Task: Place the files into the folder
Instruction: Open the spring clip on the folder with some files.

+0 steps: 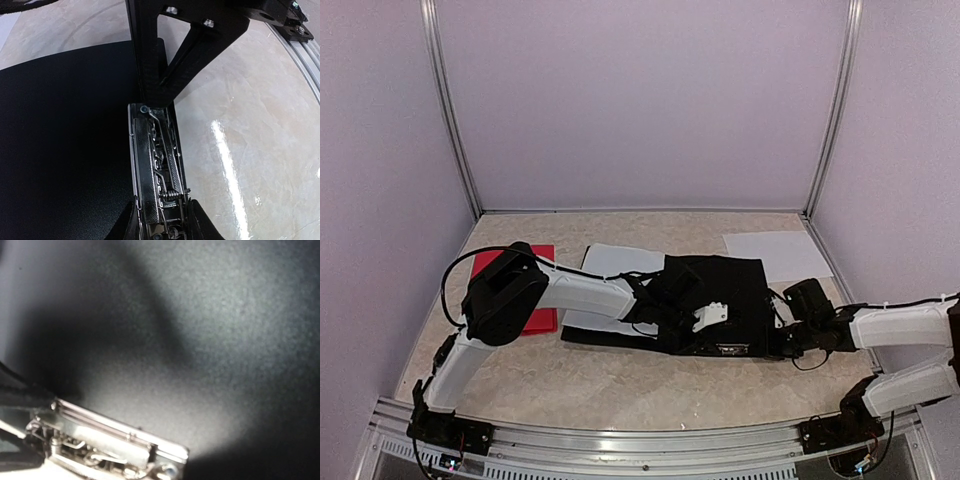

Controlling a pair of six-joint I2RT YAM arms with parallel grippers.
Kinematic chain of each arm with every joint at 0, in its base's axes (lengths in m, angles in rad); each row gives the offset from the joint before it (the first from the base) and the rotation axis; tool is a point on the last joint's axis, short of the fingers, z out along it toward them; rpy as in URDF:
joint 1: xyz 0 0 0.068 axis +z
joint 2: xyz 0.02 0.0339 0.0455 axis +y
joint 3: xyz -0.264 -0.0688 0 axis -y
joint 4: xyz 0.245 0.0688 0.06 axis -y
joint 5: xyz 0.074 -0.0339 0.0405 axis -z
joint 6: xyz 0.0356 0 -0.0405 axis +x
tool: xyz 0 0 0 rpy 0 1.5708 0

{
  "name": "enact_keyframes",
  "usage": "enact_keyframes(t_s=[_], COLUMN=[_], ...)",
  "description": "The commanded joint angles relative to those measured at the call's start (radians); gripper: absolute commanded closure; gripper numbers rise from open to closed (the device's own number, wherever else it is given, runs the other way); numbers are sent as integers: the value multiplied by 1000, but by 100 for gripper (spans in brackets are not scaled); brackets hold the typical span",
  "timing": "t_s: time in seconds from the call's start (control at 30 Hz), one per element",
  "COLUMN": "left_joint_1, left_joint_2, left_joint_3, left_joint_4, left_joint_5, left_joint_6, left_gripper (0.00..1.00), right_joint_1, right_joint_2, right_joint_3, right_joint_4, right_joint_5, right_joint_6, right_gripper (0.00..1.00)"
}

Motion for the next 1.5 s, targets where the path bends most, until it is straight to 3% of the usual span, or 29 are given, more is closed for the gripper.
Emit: enact_keyframes(t_s=[0.0, 1.07, 1.47], left_joint_1=[-26, -50, -38], left_joint_2=[22, 10, -2], left_joint_3=[-65, -85, -83], left_joint_4=[-99, -135, -87], left_joint_5=[33, 63, 9], left_joint_6=[53, 126, 38], left_gripper=[73, 73, 69], right_joint_1=[14, 13, 20], right_joint_2=[55, 46, -93], right_joint_3=[-16, 68, 72], right_joint_4=[-70, 23, -9], right_joint_5=[107, 105, 56], right_joint_6=[-2, -56, -54], right_gripper=[100, 100, 100])
